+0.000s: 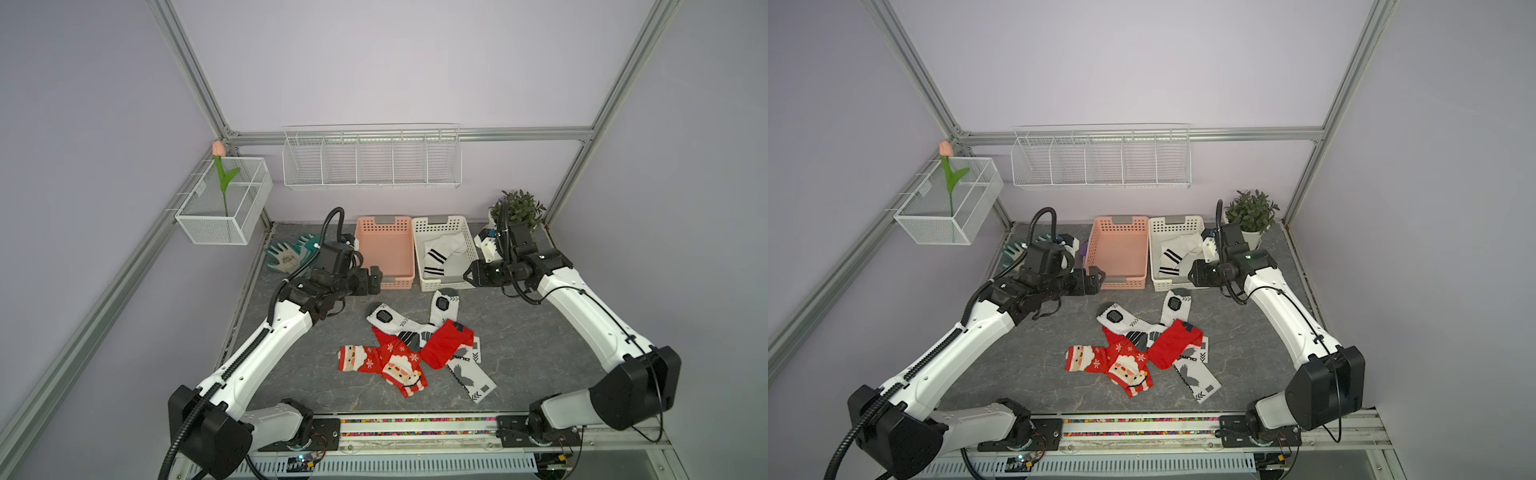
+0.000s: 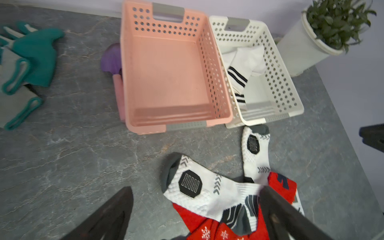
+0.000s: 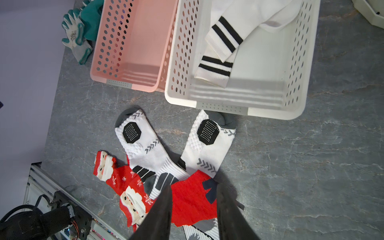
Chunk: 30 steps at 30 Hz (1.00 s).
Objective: Sort the socks into the basket by color
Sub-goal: Pick up the sock at the center of the board.
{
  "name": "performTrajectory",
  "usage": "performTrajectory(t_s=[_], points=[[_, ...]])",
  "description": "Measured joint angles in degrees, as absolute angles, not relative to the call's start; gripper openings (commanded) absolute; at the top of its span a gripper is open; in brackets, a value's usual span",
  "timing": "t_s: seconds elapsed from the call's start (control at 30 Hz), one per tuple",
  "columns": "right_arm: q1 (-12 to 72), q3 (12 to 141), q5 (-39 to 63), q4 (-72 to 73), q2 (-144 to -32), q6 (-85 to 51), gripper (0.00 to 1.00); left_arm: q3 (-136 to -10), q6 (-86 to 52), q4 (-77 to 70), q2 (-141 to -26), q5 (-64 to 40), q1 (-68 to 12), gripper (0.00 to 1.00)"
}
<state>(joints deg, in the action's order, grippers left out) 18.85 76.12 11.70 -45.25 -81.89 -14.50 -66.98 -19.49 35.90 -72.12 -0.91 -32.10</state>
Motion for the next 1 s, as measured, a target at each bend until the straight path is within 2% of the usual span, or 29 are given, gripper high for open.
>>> performTrajectory(t_s=[0.13,0.23,0.47,0.6,1.0], points=[[18.61,74.89,11.31,-45.45,-79.75,-14.50,0.40,-69.63,-18.28,37.34,-74.28,-1.52,-36.14,0.96],[18.02,74.46,11.31,-45.47,-78.32,-14.50,0.40,-69.95,-18.13,37.89,-75.05,-3.31,-37.32,0.93],[16.49,72.64,11.35,-45.41,-76.88,-14.48,0.41,-69.95,-18.13,39.16,-76.55,-7.90,-40.45,0.91],[15.77,71.18,11.38,-45.43,-76.71,-14.48,0.41,-70.08,-17.67,39.79,-78.02,-9.54,-44.16,0.81],[14.31,69.56,11.79,-45.43,-74.11,-14.46,0.41,-69.95,-19.03,36.91,-86.61,-15.51,-47.18,0.82]])
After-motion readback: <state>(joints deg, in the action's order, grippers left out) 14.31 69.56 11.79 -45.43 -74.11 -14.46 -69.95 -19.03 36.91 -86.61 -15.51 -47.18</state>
